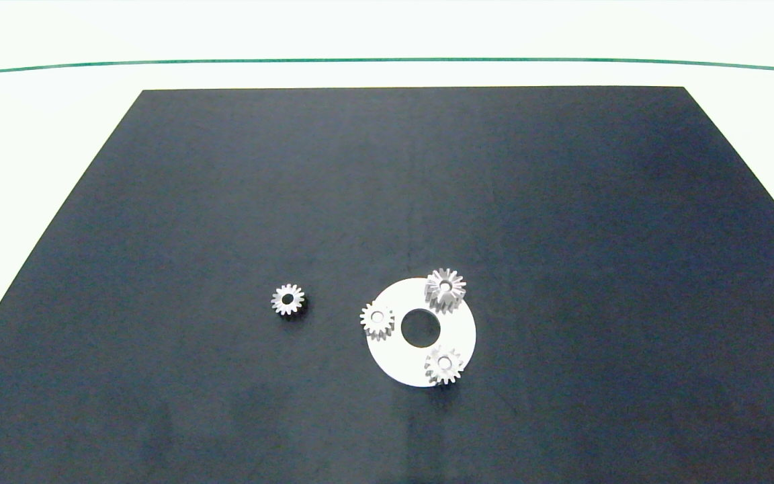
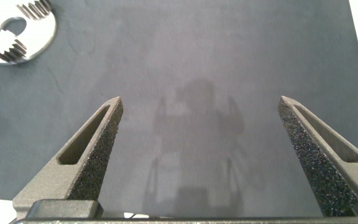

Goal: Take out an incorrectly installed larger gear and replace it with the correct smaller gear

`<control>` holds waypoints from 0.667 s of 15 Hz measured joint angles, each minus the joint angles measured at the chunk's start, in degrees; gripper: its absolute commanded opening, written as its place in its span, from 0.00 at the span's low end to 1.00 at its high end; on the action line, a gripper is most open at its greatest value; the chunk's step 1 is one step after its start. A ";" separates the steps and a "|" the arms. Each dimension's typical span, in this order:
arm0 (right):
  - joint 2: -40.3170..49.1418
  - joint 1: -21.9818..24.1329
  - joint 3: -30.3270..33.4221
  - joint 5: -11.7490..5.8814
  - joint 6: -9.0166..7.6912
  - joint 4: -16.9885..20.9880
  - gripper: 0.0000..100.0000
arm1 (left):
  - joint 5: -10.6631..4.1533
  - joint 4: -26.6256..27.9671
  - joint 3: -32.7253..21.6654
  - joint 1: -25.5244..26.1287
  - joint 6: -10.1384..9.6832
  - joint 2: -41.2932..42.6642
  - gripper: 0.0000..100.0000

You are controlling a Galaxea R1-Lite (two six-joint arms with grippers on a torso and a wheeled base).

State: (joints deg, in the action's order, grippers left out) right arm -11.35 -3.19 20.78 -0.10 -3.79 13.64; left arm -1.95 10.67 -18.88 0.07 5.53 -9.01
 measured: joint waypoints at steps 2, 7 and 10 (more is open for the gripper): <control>-3.86 -1.16 2.52 0.10 -0.04 0.00 1.00 | 0.11 2.19 -5.17 0.15 1.13 -5.27 1.00; -16.65 -6.14 8.56 0.10 -0.52 -0.06 1.00 | 0.30 5.67 -9.86 2.68 2.95 -15.41 1.00; -24.72 -9.03 12.78 0.10 -3.36 -0.11 1.00 | 0.33 7.11 -12.23 4.91 3.00 -20.81 1.00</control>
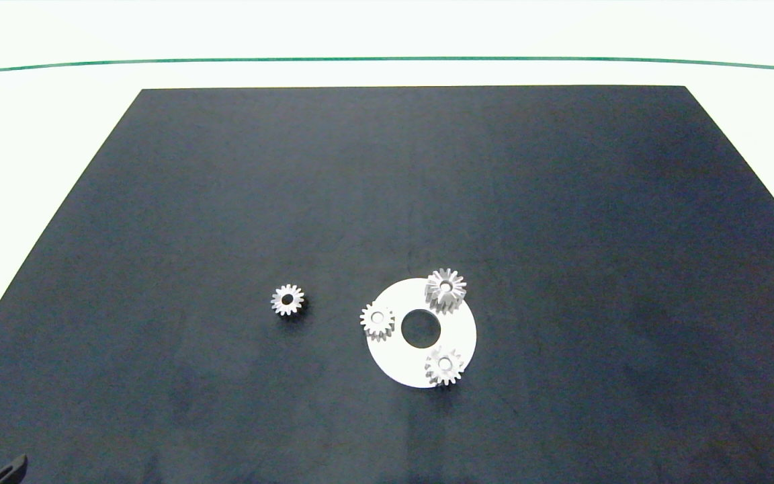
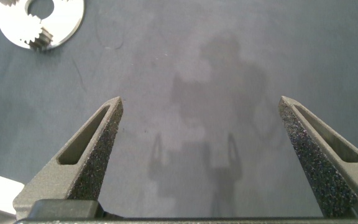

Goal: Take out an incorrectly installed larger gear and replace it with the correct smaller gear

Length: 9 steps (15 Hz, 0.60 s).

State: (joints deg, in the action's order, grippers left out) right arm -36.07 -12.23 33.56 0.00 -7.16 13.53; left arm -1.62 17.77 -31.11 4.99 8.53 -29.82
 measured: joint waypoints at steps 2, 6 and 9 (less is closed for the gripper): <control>-5.40 -1.79 2.29 0.00 -1.63 -0.04 1.00 | 0.00 0.17 -2.38 1.45 -0.02 -3.54 1.00; -15.86 -5.46 6.38 0.02 -2.23 -0.37 1.00 | -0.02 0.22 -5.00 2.47 -0.05 -7.94 1.00; -23.41 -7.39 10.62 0.00 -2.27 -0.56 1.00 | 0.00 0.22 -5.62 2.62 -0.05 -9.98 1.00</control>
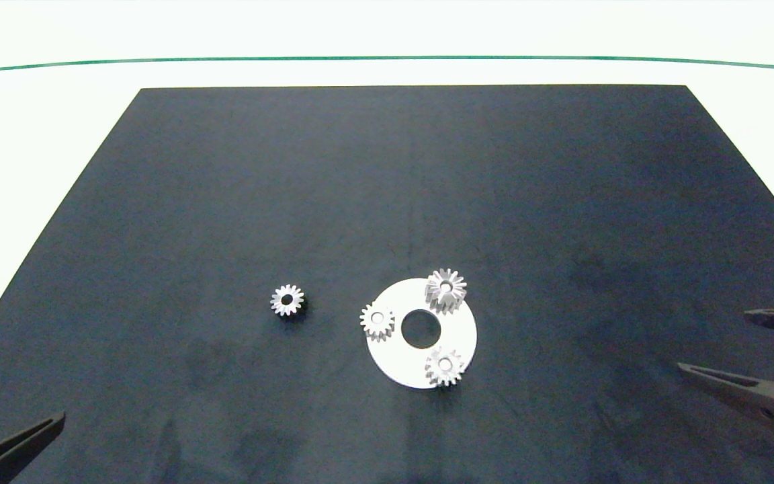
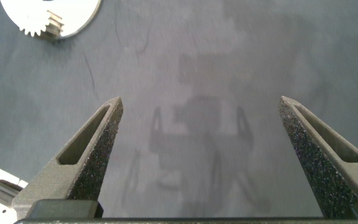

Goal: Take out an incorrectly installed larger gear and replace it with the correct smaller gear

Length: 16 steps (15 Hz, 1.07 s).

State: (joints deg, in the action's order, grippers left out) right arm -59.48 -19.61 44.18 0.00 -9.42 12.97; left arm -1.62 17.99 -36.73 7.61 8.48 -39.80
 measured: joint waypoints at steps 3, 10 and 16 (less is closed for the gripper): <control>-7.25 -1.61 5.40 0.05 0.00 -0.13 1.00 | 0.00 0.02 -0.09 0.07 0.00 -1.04 1.00; -18.99 -6.60 10.03 -0.41 -4.02 -5.01 1.00 | -0.02 0.02 -0.20 0.88 0.00 -1.89 1.00; -28.26 -11.58 12.52 -2.43 -6.62 -11.79 1.00 | 0.00 -0.06 -0.48 1.93 -0.17 -2.23 1.00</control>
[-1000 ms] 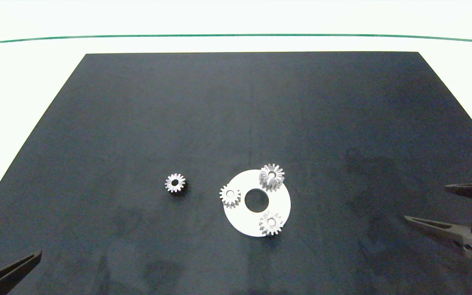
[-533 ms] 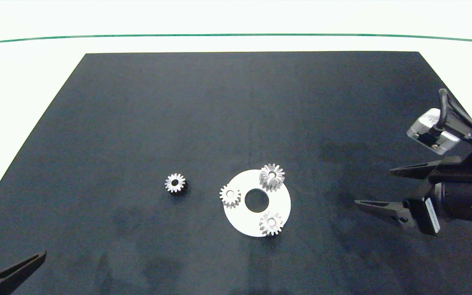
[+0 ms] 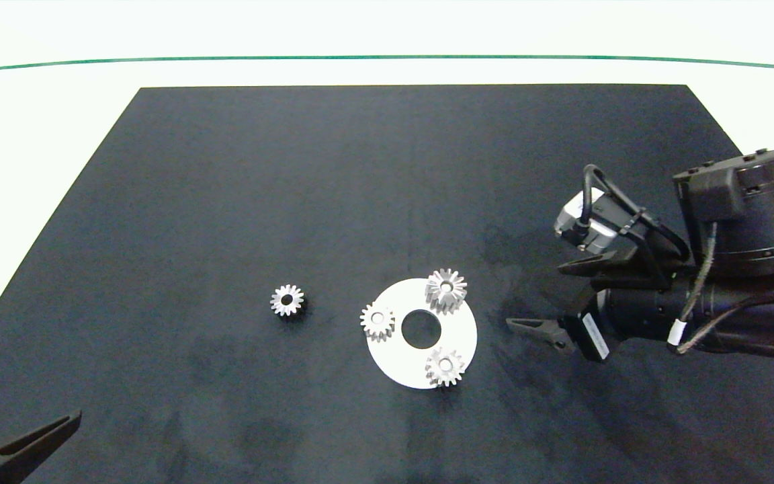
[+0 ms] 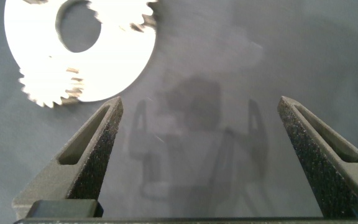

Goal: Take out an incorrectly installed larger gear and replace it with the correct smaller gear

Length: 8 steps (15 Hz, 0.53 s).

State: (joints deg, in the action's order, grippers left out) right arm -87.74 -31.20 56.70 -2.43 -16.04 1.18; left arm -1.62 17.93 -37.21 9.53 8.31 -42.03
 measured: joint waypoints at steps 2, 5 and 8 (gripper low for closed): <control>-2.67 -1.77 1.90 -0.35 -0.11 -0.04 1.00 | 0.00 0.00 -0.05 0.05 0.02 -0.05 1.00; -6.34 -3.69 5.29 -2.15 -0.95 -0.13 1.00 | -0.02 -0.02 -0.05 0.05 0.04 0.00 1.00; -9.06 -5.11 7.69 -3.50 -1.32 -0.17 1.00 | 0.00 0.00 -0.06 0.06 0.06 0.20 1.00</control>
State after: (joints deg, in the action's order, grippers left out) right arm -96.79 -36.30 64.39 -5.92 -17.36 1.01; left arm -1.62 17.93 -37.27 9.59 8.37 -41.84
